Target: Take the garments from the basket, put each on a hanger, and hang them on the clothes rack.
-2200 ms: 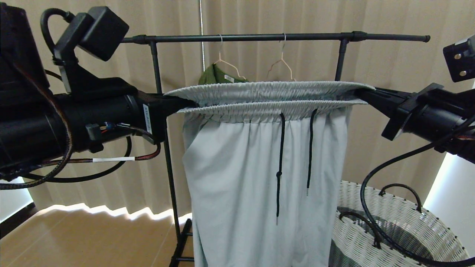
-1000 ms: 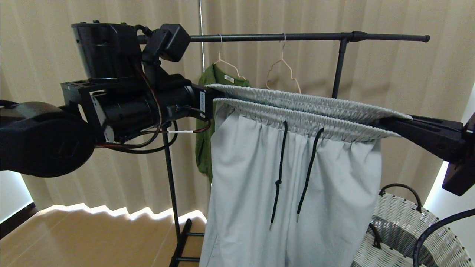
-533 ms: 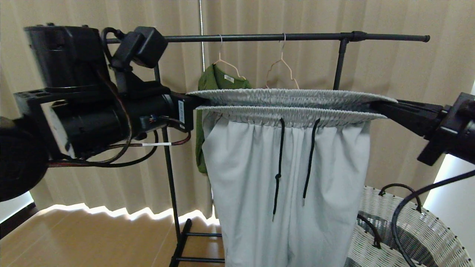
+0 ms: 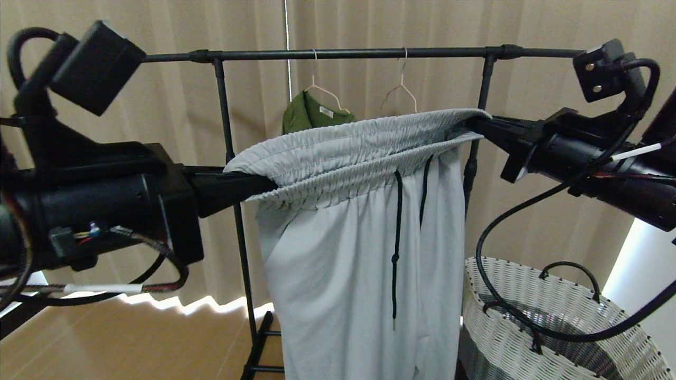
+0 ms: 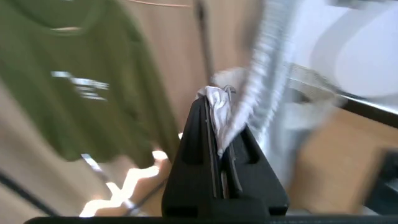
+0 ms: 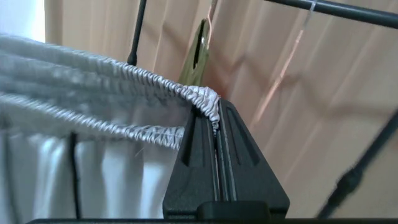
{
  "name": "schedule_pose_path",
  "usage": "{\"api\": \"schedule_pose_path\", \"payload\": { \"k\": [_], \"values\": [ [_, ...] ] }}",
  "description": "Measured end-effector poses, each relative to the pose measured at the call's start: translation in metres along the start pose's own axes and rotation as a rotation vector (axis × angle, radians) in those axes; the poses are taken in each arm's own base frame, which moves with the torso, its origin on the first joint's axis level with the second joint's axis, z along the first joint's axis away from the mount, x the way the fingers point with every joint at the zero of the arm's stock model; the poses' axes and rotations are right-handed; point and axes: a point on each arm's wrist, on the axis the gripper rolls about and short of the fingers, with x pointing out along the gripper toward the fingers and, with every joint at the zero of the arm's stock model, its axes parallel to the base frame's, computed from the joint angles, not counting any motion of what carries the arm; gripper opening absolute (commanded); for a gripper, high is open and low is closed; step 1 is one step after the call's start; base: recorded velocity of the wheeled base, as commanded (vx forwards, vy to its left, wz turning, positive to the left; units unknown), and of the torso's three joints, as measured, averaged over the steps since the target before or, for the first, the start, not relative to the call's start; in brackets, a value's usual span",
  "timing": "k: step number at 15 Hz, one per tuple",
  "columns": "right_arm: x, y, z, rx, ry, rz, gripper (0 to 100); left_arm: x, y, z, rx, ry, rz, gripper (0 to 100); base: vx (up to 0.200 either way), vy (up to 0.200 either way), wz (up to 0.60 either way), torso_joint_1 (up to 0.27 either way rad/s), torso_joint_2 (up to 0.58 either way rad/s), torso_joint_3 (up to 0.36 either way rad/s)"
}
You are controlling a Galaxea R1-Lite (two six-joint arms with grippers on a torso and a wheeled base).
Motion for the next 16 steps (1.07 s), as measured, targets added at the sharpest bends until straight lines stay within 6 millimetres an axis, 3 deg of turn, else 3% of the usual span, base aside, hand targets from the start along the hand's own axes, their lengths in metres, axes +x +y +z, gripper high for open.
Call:
{"api": "schedule_pose_path", "payload": {
  "k": [4,8,11,16],
  "values": [
    [0.009,-0.001,-0.009,0.007,0.027,-0.006,0,-0.014,-0.013,0.004,0.016,-0.034,-0.045,0,0.000,0.000,0.00,0.000,0.00,0.000],
    [-0.001,-0.001,-0.003,0.001,0.025,-0.075,0,-0.013,-0.003,0.016,0.027,-0.068,0.007,0,0.000,0.000,0.00,0.000,0.00,0.000],
    [-0.019,0.002,0.006,-0.003,0.009,-0.080,0,0.000,0.016,0.025,0.036,-0.071,0.101,0,0.000,0.000,0.00,0.000,0.00,0.000],
    [-0.057,0.011,0.010,-0.004,0.020,-0.080,0,0.044,0.040,0.017,0.042,-0.102,0.267,0,0.000,0.000,0.00,0.000,0.00,0.000]
  ]
}}
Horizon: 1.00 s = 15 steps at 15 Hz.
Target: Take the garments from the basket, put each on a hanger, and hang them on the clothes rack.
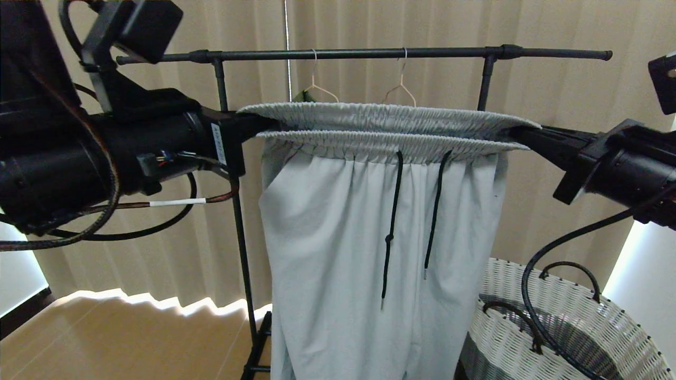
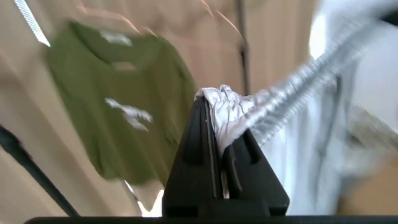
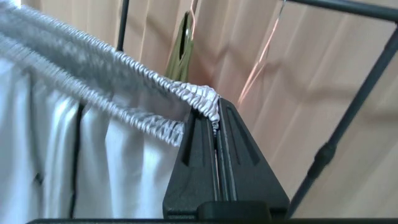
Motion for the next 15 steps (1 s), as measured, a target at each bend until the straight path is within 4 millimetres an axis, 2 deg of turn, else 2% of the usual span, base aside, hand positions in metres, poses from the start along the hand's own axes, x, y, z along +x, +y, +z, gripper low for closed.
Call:
{"api": "schedule_pose_path", "payload": {
  "k": [5,15],
  "values": [
    [-0.007,0.001,-0.001,-0.001,-0.001,0.001,0,0.009,-0.005,-0.014,0.002,0.050,-0.015,0,0.000,0.000,0.00,0.000,0.00,0.000],
    [-0.003,0.003,-0.016,0.007,0.059,0.010,0,0.008,-0.006,-0.031,0.015,0.107,-0.018,0,0.000,0.000,0.00,0.000,0.00,0.000]
  ]
}}
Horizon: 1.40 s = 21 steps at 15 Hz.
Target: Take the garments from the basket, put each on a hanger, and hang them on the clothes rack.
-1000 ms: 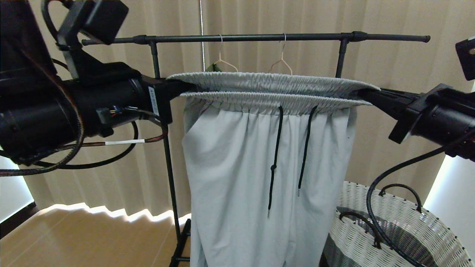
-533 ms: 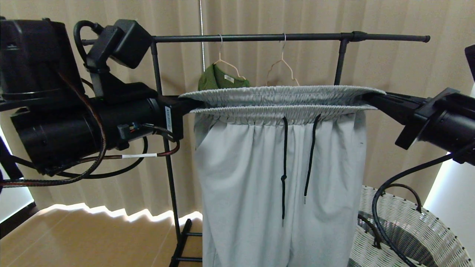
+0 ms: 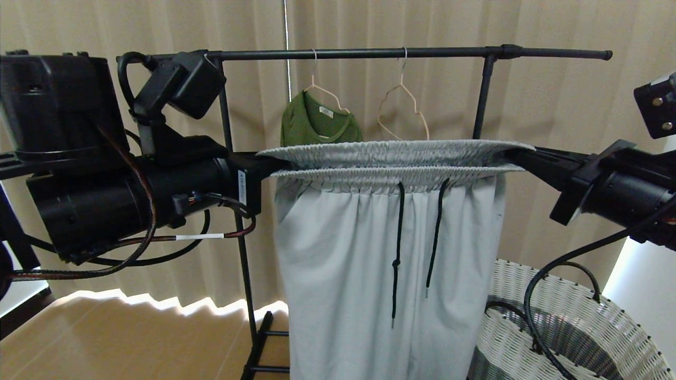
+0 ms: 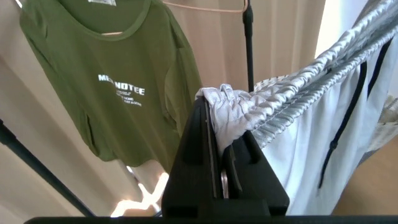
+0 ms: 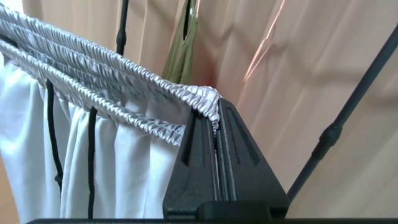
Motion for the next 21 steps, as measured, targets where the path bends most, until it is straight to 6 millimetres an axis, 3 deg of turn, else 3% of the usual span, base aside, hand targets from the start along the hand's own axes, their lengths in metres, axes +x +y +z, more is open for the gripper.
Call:
{"api": "schedule_pose_path", "payload": {
  "k": [6,7,13,18,21],
  "values": [
    [0.000,0.001,-0.004,-0.009,0.016,0.004,0,0.000,0.000,-0.002,0.002,0.007,0.012,0,0.000,0.000,0.00,0.000,0.00,0.000],
    [0.000,0.001,-0.006,-0.008,0.021,0.006,100,0.000,0.000,-0.003,0.002,0.011,0.012,0,0.000,0.000,0.00,0.000,0.00,0.000],
    [-0.003,0.005,-0.019,0.000,0.060,0.022,100,0.002,0.002,-0.007,-0.001,0.026,0.029,0,0.000,0.000,0.00,0.000,0.00,0.000],
    [-0.012,0.018,-0.026,0.023,0.047,0.107,100,-0.001,0.031,-0.015,0.104,0.060,0.201,0,0.000,0.000,0.00,0.000,0.00,0.000],
    [-0.017,0.022,-0.033,0.017,0.045,0.115,100,-0.002,0.038,-0.021,0.101,0.070,0.229,0,0.000,0.000,0.00,0.000,0.00,0.000]
  ]
}}
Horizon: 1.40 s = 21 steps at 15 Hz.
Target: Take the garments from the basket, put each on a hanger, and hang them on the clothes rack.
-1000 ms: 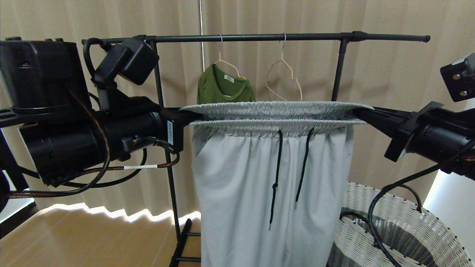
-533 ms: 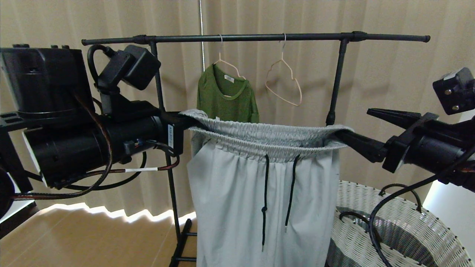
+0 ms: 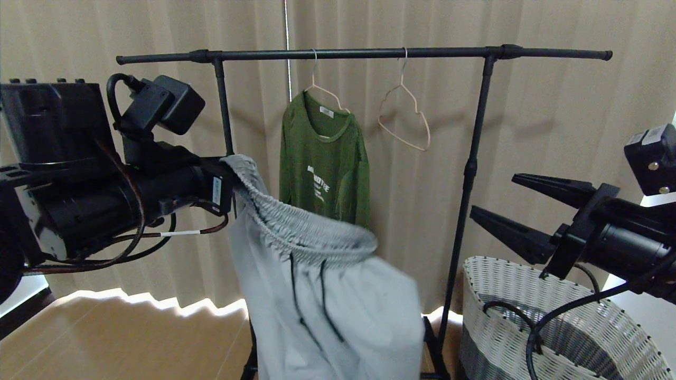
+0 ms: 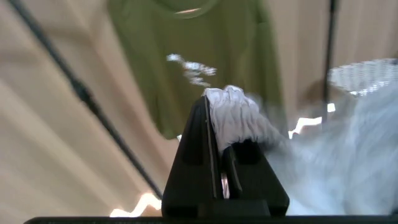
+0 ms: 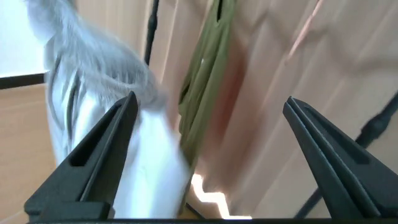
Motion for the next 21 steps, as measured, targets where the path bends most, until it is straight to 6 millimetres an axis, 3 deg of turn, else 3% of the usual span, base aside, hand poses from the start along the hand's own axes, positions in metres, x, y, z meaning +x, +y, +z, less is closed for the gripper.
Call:
{"api": "schedule_pose_path", "payload": {
  "k": [8,11,14,21],
  "values": [
    [-0.020,0.002,-0.014,-0.122,-0.006,-0.126,100,-0.003,0.017,-0.006,-0.009,0.014,0.062,0,0.000,0.000,0.00,0.000,0.00,0.000],
    [-0.027,-0.006,-0.019,-0.123,-0.011,-0.191,100,-0.007,0.017,-0.008,-0.009,0.011,0.068,0,0.000,0.000,0.00,0.000,0.00,0.000],
    [-0.036,-0.019,-0.028,-0.117,0.017,-0.277,100,-0.022,0.016,-0.016,-0.011,0.024,0.066,0,0.000,0.000,0.00,0.000,0.00,0.000],
    [-0.045,-0.021,-0.033,-0.115,0.031,-0.306,100,-0.063,0.010,-0.037,-0.008,0.039,0.072,0,0.000,0.000,0.00,0.040,-0.09,-0.060]
  ]
}}
